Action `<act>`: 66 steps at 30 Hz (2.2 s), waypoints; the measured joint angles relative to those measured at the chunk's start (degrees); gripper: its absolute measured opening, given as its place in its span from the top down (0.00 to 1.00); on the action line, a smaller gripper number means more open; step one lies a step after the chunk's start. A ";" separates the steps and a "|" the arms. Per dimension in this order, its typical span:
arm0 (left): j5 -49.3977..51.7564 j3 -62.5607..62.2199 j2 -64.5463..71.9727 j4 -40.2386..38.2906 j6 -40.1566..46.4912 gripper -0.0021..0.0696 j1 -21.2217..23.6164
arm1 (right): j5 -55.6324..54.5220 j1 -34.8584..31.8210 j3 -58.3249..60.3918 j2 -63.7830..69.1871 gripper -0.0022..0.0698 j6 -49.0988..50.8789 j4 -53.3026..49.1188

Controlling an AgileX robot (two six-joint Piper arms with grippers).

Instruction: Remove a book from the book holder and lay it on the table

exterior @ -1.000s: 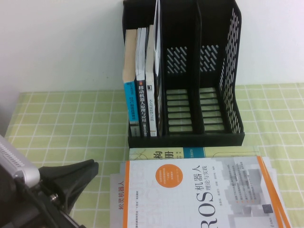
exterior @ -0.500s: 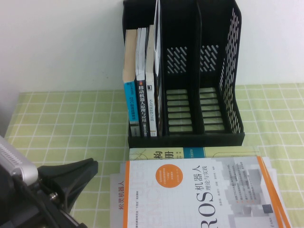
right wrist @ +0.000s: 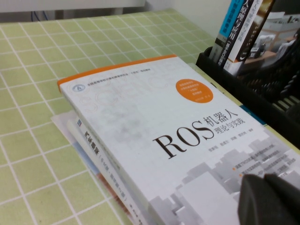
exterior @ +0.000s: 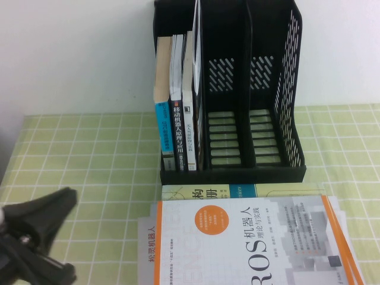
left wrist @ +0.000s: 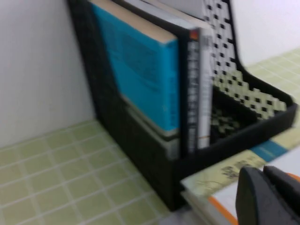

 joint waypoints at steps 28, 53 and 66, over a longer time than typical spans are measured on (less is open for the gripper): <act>-4.36 10.99 -28.78 40.69 -33.46 0.97 23.27 | -0.10 0.00 0.00 0.00 0.97 0.00 0.35; 6.61 20.43 -35.58 94.50 -93.91 0.97 24.73 | -0.10 0.00 0.00 0.00 0.97 0.00 0.35; 17.93 20.46 -36.07 94.28 -94.39 0.97 24.73 | -0.10 0.00 0.00 0.00 0.97 0.00 0.35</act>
